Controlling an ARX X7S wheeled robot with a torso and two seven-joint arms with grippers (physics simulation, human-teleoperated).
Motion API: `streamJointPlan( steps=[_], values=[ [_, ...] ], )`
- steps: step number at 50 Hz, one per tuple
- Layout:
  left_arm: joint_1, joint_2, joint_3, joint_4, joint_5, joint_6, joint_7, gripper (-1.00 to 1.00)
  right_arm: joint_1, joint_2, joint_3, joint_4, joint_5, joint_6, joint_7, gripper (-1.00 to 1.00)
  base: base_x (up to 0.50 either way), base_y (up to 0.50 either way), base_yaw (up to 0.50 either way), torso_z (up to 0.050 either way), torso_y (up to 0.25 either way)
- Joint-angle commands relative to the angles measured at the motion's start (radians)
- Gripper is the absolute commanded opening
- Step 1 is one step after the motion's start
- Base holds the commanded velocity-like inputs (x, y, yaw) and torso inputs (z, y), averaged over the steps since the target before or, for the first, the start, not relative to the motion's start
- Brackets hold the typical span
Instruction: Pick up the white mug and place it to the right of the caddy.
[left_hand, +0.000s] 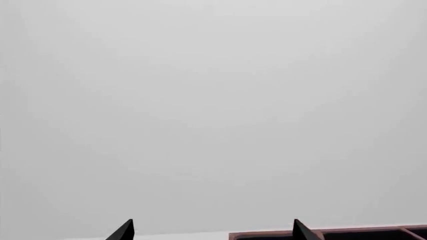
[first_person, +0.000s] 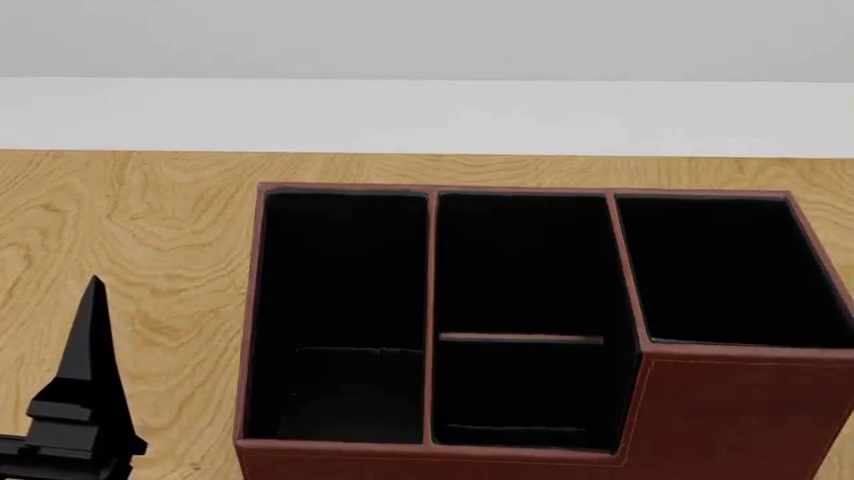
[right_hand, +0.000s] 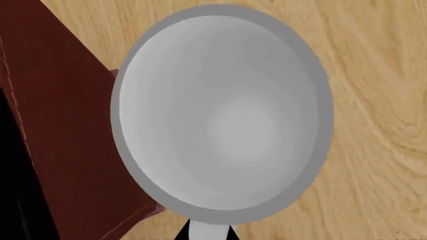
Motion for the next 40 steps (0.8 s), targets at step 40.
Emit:
streamJointPlan(
  steps=[40],
  values=[
    [-0.024, -0.018, 0.014, -0.025, -0.012, 0.012, -0.034, 1.0, -0.215, -0.051, 0.478, -0.001, -0.412, -0.054, -0.011, -1.0, 0.0, 0.0, 0.0, 0.0, 0.0]
  ],
)
